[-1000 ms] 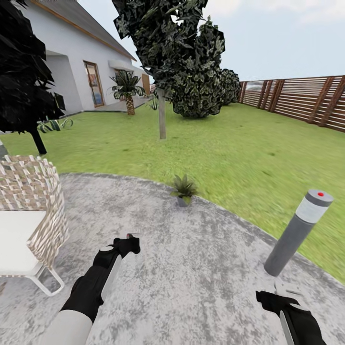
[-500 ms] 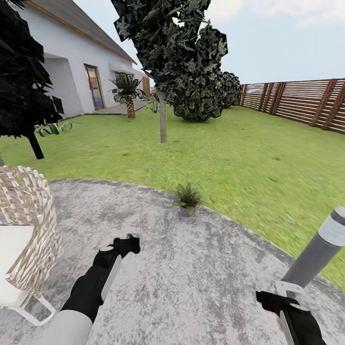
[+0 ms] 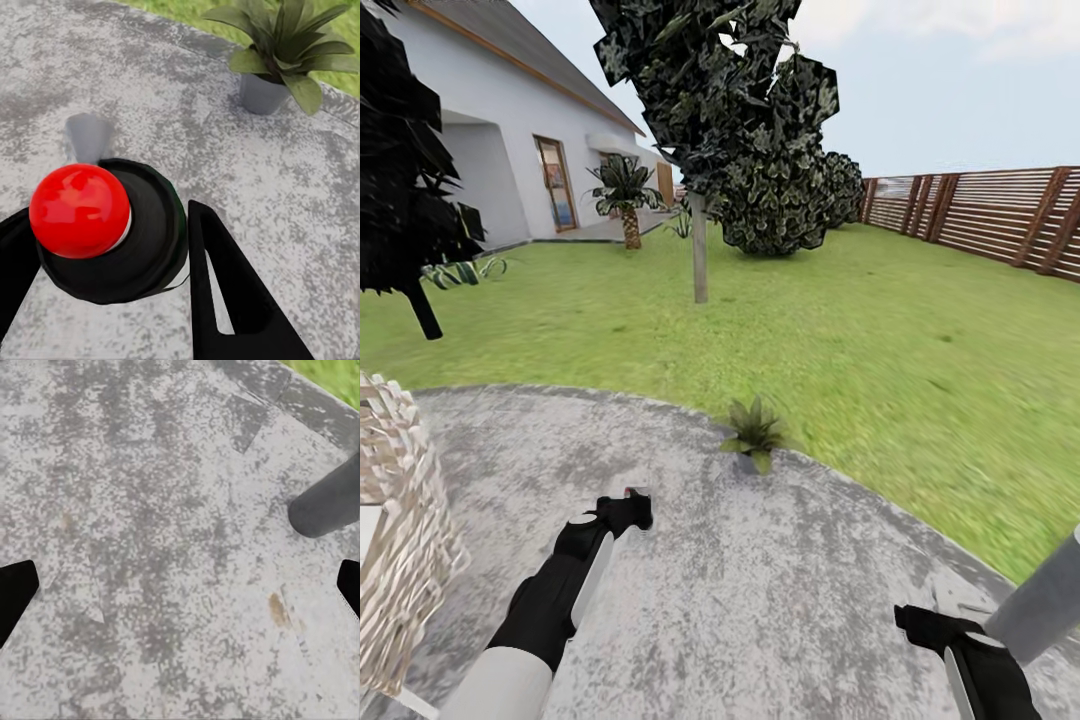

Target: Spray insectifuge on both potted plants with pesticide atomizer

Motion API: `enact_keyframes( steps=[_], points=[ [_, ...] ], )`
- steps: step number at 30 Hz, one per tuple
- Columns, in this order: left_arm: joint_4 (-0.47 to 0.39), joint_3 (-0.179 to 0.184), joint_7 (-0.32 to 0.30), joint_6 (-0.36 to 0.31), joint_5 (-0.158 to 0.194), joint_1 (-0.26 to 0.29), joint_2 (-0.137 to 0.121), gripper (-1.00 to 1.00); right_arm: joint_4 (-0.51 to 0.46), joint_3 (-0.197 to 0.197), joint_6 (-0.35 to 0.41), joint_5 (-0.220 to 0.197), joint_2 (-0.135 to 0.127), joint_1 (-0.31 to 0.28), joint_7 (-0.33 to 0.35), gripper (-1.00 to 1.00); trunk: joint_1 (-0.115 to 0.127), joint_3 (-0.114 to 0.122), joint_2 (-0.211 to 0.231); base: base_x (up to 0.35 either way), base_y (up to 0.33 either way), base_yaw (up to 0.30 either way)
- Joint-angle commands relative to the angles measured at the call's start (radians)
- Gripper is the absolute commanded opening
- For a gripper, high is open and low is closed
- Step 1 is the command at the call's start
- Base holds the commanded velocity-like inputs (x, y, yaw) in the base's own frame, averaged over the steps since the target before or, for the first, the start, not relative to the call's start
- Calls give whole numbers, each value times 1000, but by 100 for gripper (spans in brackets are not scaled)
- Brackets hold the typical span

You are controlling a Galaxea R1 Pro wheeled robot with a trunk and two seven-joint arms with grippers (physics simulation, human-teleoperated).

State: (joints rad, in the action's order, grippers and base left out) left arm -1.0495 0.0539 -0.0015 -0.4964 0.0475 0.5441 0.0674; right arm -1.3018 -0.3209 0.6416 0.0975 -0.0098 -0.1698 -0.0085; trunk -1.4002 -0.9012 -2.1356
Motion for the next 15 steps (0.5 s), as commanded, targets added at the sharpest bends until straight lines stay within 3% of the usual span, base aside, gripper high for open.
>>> enact_keyframes(
  steps=[1,15],
  points=[
    [-1,0,0,-5,5,0,0,-100,-6,0,6,10,0,-1,3,100,0,0,0,338,0,0],
    [-1,0,0,-5,5,0,0,-100,-14,0,6,10,0,-1,2,100,0,8,0,338,0,0]
  ],
)
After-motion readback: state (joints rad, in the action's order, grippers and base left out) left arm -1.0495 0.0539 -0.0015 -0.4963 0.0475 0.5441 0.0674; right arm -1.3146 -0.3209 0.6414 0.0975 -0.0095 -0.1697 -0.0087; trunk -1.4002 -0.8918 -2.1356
